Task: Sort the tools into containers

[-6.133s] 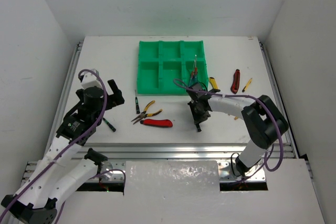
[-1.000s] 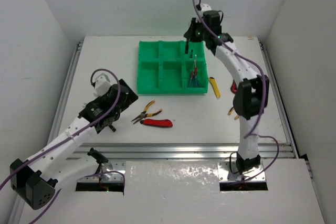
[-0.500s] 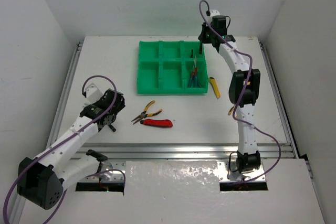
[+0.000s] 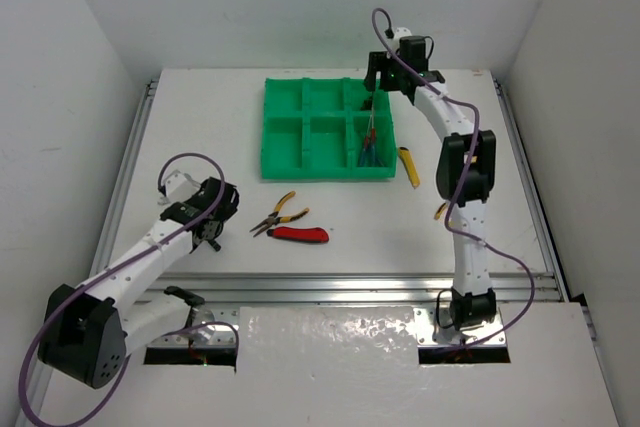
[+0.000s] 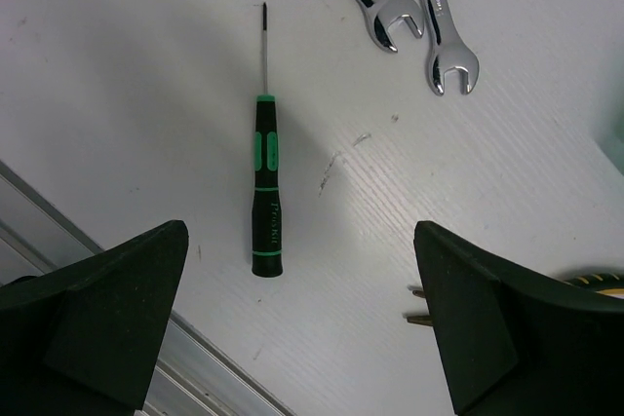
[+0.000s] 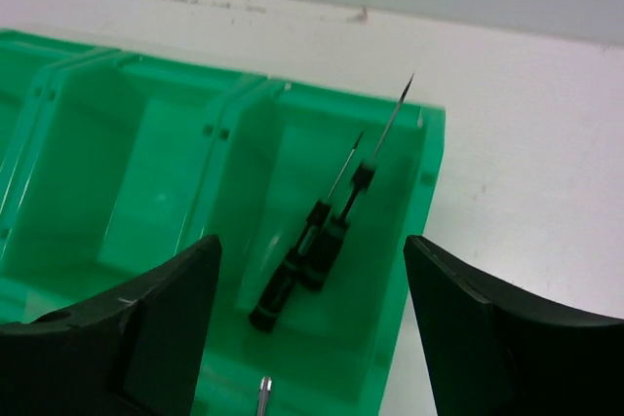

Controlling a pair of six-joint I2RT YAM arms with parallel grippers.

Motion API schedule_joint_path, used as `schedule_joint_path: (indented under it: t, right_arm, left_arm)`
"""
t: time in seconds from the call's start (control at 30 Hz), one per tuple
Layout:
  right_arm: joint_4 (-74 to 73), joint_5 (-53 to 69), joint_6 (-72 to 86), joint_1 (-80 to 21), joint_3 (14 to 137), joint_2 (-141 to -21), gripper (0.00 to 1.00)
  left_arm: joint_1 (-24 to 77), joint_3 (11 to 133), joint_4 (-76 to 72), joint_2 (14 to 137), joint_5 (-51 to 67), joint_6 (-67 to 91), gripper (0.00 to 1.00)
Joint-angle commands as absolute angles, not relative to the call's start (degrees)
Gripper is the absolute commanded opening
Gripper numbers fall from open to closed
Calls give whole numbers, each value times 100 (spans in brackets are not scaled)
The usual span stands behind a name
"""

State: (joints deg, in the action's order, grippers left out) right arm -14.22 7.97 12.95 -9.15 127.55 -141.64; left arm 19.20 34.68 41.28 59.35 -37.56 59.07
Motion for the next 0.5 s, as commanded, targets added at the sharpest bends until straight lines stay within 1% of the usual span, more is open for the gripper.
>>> schedule_joint_path:
  t: [0.0,0.03,0.1,0.13,0.17,0.2,0.23,0.27,0.3,0.33,0.37,0.43,0.47]
  right_arm:
    - [-1634,695,1449,-993,12289,-12966,77]
    - [-1678,660,1616,-1063,11652,-12442,78]
    - [-1757,624,1896,-1125,10989,-11877,79]
    - [-1888,702,1994,-1229,10325,-11587,81]
    - [-1924,825,2082,-1291,9936,-11010,82]
    - [-1968,887,2170,-1362,9566,-10699,82]
    - [-1795,983,2336,-1606,8623,-10383,83]
    - [-1645,1028,2347,-1782,8126,-10058,84]
    - [-1409,959,2381,-2184,7730,-9524,84]
    - [-1337,871,2364,-2371,7082,-9318,85]
    - [-1319,827,2382,-2564,6840,-9169,85]
    - [-1292,843,2478,-2987,6356,-8878,85]
    - [-1283,844,2479,-3093,6241,-8807,86]
  left_arm:
    - [1828,3454,3885,5941,-3735,6038,100]
    - [1802,3445,3867,5985,-3709,6047,100]
    - [1749,3428,3806,6064,-3674,6056,99]
    - [1714,3428,3780,6178,-3622,6064,99]
    - [1688,3419,3744,6248,-3604,6099,99]
    - [1679,3410,3762,6319,-3612,6161,98]
    - [1679,3410,3753,6476,-3586,6257,97]
    - [1679,3401,3709,6556,-3569,6284,96]
    - [1670,3375,3726,6713,-3568,6441,94]
    - [1661,3366,3727,6802,-3560,6486,92]
    - [1644,3349,3657,6872,-3525,6521,91]
    - [1600,3314,3438,7048,-3349,6521,85]
    - [1574,3287,3358,7101,-3279,6495,79]
